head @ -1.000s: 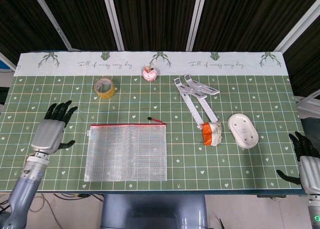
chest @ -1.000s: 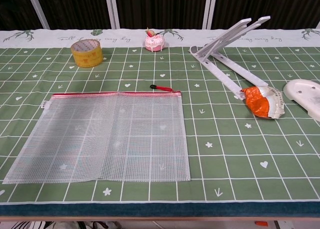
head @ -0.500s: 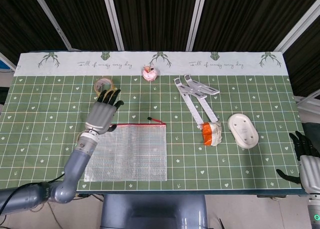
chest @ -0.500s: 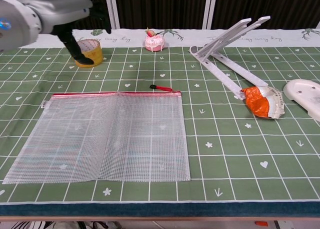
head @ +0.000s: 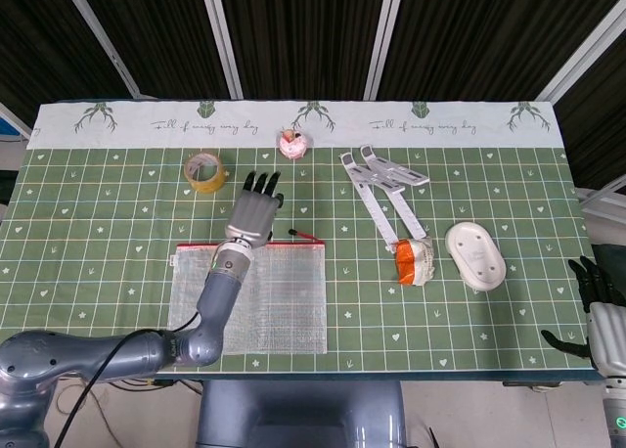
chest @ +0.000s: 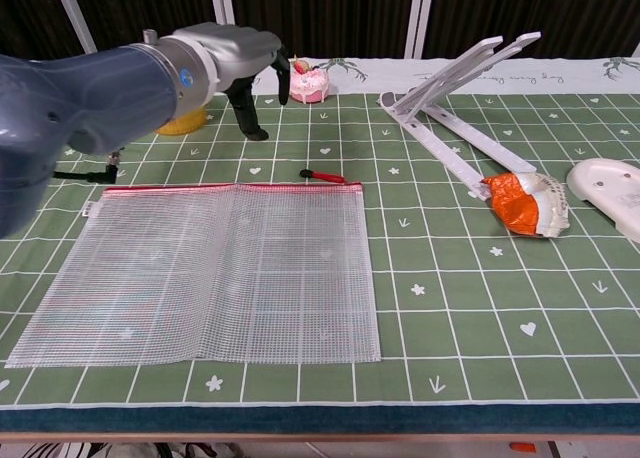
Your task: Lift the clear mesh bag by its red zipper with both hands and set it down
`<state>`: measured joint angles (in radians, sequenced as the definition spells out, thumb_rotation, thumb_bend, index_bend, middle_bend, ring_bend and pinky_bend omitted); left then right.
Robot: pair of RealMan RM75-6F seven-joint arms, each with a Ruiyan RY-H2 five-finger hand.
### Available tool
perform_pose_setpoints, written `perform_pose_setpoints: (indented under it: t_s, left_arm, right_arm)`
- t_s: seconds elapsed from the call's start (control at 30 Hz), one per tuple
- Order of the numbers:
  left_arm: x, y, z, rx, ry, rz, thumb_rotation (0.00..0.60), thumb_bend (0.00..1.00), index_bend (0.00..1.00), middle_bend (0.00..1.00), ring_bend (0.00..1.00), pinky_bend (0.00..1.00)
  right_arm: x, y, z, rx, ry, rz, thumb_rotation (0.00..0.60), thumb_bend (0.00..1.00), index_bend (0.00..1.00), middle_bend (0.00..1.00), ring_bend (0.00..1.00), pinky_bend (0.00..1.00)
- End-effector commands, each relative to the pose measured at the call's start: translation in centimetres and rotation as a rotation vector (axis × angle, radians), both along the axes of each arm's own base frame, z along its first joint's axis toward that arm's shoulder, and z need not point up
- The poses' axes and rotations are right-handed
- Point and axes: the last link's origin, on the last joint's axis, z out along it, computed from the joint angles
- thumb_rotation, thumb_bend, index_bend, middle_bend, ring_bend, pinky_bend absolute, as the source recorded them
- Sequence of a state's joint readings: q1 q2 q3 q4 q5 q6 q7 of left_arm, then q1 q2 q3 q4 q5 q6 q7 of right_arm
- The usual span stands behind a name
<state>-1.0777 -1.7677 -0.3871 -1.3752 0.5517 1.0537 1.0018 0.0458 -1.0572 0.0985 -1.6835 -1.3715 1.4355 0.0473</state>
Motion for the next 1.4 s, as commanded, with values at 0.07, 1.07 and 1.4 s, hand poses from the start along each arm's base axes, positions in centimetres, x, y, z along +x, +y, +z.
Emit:
perform_pose_setpoints:
  t_s: [0.07, 1.07, 1.4]
  left_arm:
    - [1.1, 0.7, -2.1, -0.017, 0.02, 0.022, 0.6, 0.24, 0.39, 0.04, 0.0, 0.0]
    - [1.7, 1.9, -8.1, -0.073, 0.101, 0.069, 0.6, 0.3, 0.45, 0.06, 0.0, 0.0]
    - [1.5, 2.1, -8.3, -0.071, 0.106, 0.076, 0.6, 0.31, 0.49, 0.07, 0.0, 0.0]
  right_arm:
    - [0.0, 0.0, 0.0, -0.001, -0.006, -0.002, 0.6, 0.13, 0.0, 0.0, 0.0, 0.21]
    - [-0.4, -0.2, 0.1, -0.005, -0.046, -0.043, 0.6, 0.14, 0.0, 0.0, 0.0, 0.21]
    - [-0.4, -0.2, 0.1, -0.004, -0.056, -0.048, 0.6, 0.14, 0.0, 0.0, 0.0, 0.21]
